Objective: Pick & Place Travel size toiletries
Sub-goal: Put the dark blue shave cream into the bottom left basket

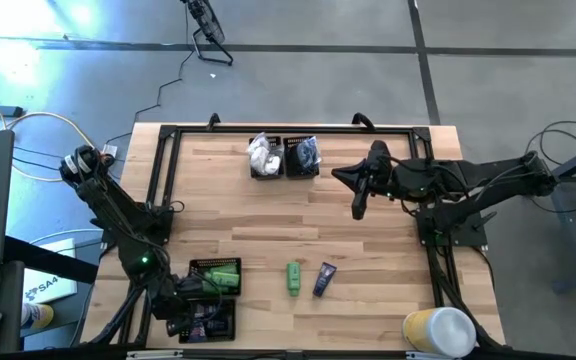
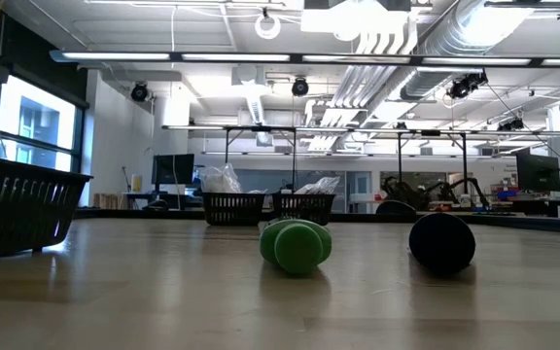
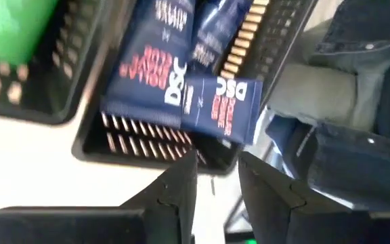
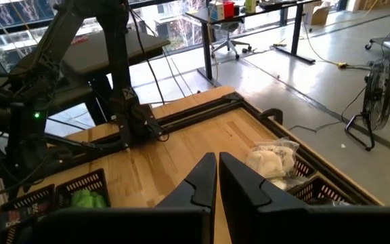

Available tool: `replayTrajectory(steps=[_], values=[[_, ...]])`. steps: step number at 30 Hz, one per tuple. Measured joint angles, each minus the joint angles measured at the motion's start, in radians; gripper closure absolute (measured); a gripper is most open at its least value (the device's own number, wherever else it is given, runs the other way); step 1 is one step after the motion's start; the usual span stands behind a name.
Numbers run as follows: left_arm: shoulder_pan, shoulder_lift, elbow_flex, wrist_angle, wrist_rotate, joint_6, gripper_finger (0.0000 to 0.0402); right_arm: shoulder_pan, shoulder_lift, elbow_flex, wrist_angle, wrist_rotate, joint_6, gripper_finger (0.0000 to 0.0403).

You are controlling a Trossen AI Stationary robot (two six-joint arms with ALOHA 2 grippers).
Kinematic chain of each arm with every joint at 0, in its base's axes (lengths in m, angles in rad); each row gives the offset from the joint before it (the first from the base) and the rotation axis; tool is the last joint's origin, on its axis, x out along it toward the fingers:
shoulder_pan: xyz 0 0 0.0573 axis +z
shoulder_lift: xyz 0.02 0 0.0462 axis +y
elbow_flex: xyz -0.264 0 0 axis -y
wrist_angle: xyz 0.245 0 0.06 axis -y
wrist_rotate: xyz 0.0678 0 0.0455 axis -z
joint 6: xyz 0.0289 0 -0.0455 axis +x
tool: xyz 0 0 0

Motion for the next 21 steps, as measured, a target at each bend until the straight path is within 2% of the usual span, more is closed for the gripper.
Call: replayTrajectory(steps=[3, 13, 21], values=[[0.000, -0.003, 0.000, 0.000, 0.045, -0.012, 0.0294, 0.003, 0.000, 0.000, 0.000, 0.002, -0.005, 0.0393], [0.000, -0.004, 0.000, 0.100, 0.022, -0.015, 0.0294, -0.004, 0.000, 0.000, 0.000, 0.006, 0.000, 0.0393], [0.002, -0.006, 0.000, 0.098, 0.012, 0.014, 0.0294, -0.004, 0.000, 0.000, -0.003, 0.005, -0.004, 0.0393]])
